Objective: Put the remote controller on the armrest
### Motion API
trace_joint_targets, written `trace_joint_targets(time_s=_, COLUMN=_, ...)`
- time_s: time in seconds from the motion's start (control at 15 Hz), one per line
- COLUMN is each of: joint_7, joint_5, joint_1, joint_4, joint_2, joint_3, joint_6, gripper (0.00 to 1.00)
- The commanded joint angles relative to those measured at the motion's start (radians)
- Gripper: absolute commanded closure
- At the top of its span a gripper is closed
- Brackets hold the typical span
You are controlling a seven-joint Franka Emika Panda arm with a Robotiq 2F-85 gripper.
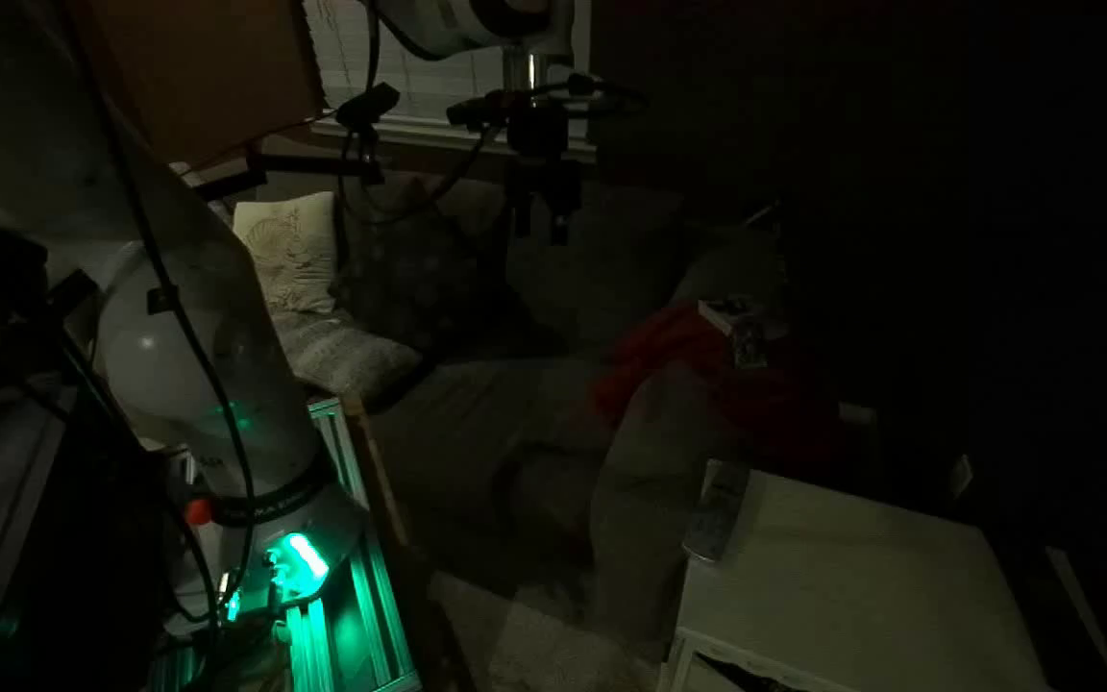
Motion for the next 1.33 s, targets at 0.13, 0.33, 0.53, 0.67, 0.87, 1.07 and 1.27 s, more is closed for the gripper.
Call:
trace_joint_targets(time_s=0.13, joint_7=0.008, joint_5=-0.009, joint_1=0.030, joint_4=0.002, joint_2=0.003, joint_3=-0.028, joint_6=-0.003, gripper=0.00)
trace_joint_targets(time_s=0.33, joint_7=-0.027, joint_5=-0.014, joint_1=0.021, joint_4=-0.018, joint_2=0.010, joint_3=-0.046, joint_6=0.047, gripper=0.00)
trace_joint_targets(time_s=0.53, joint_7=-0.219, joint_5=-0.013, joint_1=0.002, joint_4=-0.093, joint_2=-0.006, joint_3=-0.141, joint_6=0.118, gripper=0.00)
trace_joint_targets(time_s=0.67, joint_7=-0.377, joint_5=-0.020, joint_1=-0.021, joint_4=-0.144, joint_2=-0.016, joint_3=-0.225, joint_6=0.165, gripper=0.00)
trace_joint_targets(time_s=0.87, joint_7=-0.576, joint_5=0.006, joint_1=-0.066, joint_4=-0.188, joint_2=-0.002, joint_3=-0.359, joint_6=0.254, gripper=0.00)
trace_joint_targets(time_s=1.07, joint_7=-0.576, joint_5=0.000, joint_1=-0.078, joint_4=-0.177, joint_2=0.006, joint_3=-0.381, joint_6=0.238, gripper=0.00)
trace_joint_targets(time_s=1.27, joint_7=-0.602, joint_5=0.002, joint_1=-0.085, joint_4=-0.178, joint_2=0.009, joint_3=-0.396, joint_6=0.242, gripper=0.00)
